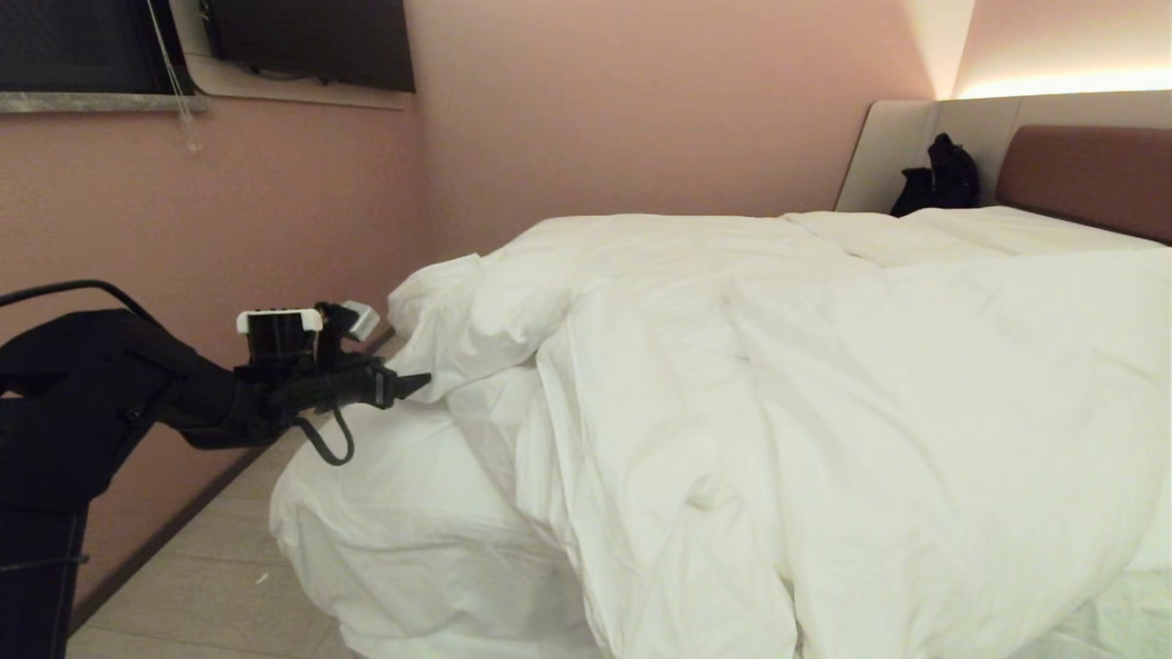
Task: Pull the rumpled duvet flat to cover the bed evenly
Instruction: Hold the folded corner of the quilt
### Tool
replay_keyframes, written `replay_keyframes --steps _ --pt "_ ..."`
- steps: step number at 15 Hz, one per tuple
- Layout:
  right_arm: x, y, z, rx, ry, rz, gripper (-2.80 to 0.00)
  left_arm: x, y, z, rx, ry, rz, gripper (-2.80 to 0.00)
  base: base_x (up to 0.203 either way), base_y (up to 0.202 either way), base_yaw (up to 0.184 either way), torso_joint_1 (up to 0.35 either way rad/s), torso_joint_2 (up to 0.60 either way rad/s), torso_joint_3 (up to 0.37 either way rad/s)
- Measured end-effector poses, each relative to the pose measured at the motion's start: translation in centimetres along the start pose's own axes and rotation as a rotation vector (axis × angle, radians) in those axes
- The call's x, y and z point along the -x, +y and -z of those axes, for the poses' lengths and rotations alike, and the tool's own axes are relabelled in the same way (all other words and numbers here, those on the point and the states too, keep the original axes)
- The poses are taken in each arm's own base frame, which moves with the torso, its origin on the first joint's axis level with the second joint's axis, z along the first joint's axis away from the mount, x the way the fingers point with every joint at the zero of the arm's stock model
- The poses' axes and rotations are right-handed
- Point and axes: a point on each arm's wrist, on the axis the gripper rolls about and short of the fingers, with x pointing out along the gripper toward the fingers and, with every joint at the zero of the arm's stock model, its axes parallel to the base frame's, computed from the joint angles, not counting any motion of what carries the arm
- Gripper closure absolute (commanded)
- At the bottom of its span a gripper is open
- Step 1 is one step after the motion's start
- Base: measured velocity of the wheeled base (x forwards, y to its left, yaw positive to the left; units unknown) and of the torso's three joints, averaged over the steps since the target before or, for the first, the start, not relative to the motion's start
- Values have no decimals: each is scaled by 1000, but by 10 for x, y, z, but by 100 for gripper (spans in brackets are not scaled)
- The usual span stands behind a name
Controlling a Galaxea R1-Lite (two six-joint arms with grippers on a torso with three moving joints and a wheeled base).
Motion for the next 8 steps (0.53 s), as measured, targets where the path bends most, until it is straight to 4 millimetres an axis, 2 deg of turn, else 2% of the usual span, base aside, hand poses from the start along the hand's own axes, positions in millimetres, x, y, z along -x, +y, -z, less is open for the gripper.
replay_keyframes --steps 3,8 --pt "0 0 0 0 0 0 0 12 -15 25 -76 -3 -1 -280 0 0 0 0 0 0" --pt "0 0 0 0 0 0 0 18 -26 42 -279 -74 -79 -280 0 0 0 0 0 0"
